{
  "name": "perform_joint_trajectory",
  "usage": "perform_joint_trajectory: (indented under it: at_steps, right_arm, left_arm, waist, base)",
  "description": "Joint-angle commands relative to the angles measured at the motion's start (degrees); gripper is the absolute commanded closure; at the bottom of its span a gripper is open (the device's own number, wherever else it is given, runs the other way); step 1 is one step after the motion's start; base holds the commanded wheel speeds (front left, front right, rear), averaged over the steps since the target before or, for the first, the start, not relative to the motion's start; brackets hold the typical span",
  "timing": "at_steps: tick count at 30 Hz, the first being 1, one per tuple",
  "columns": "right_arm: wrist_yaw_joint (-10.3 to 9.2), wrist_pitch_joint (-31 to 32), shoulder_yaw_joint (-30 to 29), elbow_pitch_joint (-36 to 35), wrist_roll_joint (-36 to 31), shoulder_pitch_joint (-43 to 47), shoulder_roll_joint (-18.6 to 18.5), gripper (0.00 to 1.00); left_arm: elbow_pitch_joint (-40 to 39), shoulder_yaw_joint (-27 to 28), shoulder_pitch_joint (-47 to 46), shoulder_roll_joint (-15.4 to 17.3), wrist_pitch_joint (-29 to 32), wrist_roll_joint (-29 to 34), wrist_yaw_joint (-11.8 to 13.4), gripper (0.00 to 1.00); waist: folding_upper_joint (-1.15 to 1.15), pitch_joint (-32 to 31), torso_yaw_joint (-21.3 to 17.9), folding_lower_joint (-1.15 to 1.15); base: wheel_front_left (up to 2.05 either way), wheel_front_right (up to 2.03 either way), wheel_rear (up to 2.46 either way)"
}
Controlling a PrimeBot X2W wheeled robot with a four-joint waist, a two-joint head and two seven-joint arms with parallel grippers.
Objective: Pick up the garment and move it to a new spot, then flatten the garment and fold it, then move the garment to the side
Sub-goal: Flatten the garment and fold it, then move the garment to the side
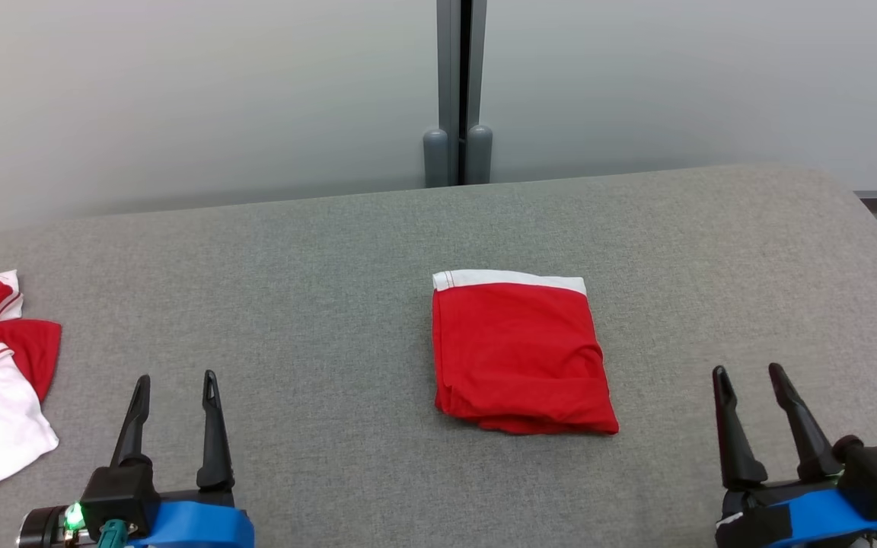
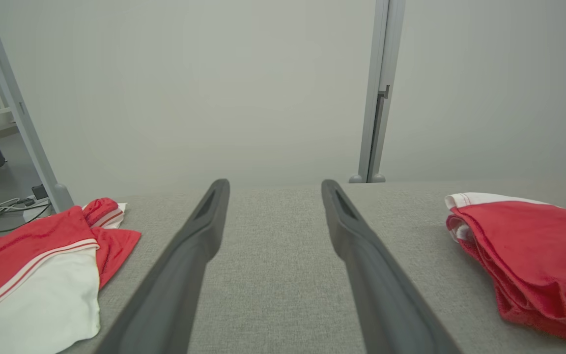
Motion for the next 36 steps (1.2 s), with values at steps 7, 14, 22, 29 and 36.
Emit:
perform_joint_trajectory:
  at_steps: [7,14,22,29,36]
  right_arm:
    - [0.03,0.3,1.7,-2.1,-1.8,2.4,1.1,0.00]
    - [0.03,2.1,1.8,-2.7,-2.7,3.0,1.6,0.00]
    - [0.03,2.9,1.4,-2.9,-3.2,2.9,1.9,0.00]
    - [0.03,3.2,1.4,-2.7,-3.2,2.7,2.0,0.00]
    - [0.03,3.2,1.3,-2.8,-2.9,0.5,2.1,0.00]
  left_arm:
    - [0.4,0.2,1.6,0.6,-0.2,0.5,0.7,0.00]
    - [0.9,0.0,1.9,0.6,-0.2,0.4,0.9,0.00]
    - [1.3,0.1,1.2,0.7,-0.2,0.1,0.9,0.00]
    - [1.1,-0.1,0.8,0.6,-0.2,0.3,1.2,0.00]
    - [0.7,-0.2,0.6,0.5,-0.2,0.2,1.4,0.00]
  waist:
    - [0.00,-0.7,0.9,0.01]
    - [0.00,-0.9,1.6,0.01]
    - [0.00,-0.5,1.9,0.01]
    - [0.00,0.0,1.9,0.01]
    - [0.00,0.7,2.0,0.01]
  base:
    - [0.00,0.00,0.00]
    - [0.00,0.00,0.00]
    - [0.00,0.00,0.00]
    - [0.00,0.00,0.00]
    - [0.00,0.00,0.00]
